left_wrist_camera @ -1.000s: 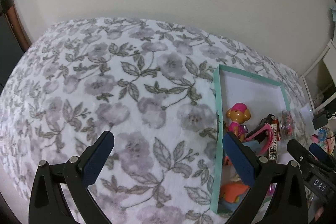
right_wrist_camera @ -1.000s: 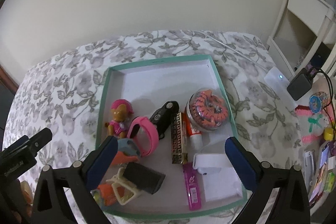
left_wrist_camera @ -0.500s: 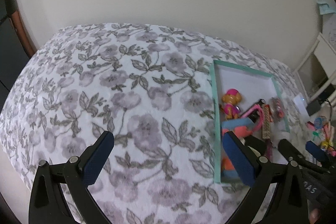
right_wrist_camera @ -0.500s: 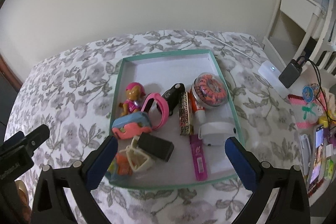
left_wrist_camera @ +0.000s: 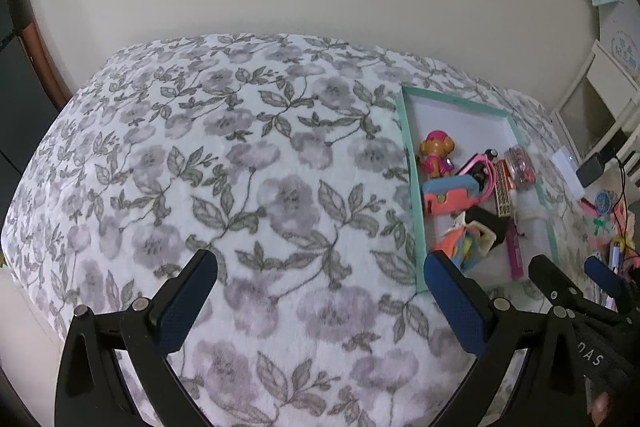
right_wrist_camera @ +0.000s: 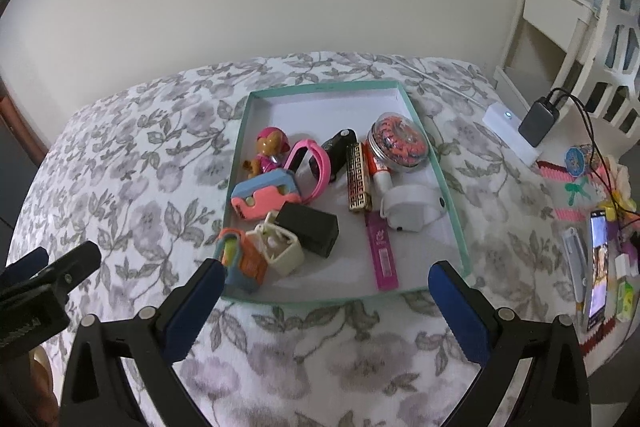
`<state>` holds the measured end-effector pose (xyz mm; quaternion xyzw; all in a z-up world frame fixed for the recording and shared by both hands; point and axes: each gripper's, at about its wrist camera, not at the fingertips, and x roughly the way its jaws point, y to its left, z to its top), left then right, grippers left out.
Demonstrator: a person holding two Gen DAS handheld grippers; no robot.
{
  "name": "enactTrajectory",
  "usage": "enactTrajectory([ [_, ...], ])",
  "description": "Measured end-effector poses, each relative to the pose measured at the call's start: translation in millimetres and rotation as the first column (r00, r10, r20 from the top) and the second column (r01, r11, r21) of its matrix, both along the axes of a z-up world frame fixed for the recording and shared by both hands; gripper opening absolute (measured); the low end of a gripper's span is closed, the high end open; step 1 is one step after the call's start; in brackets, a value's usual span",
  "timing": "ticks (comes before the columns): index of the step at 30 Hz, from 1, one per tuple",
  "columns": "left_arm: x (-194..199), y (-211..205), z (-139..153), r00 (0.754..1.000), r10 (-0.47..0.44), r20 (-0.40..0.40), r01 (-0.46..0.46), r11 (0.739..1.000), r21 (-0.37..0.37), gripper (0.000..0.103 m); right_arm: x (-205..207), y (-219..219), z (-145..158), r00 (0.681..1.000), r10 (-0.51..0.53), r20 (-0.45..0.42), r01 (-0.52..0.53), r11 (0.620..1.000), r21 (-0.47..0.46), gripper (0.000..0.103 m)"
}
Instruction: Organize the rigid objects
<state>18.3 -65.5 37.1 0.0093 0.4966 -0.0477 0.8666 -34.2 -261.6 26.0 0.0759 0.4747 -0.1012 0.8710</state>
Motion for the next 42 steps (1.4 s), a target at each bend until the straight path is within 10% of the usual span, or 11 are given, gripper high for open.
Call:
enactTrajectory([
  [42,-30.2,7.7,-12.8,0.998,-0.013,-0.057,0.017,0.997,0.080,0.103,-43.2,10.0,-6.0,1.000,-0.008,-0.003,0.008,1.000,-0.011,0.103],
])
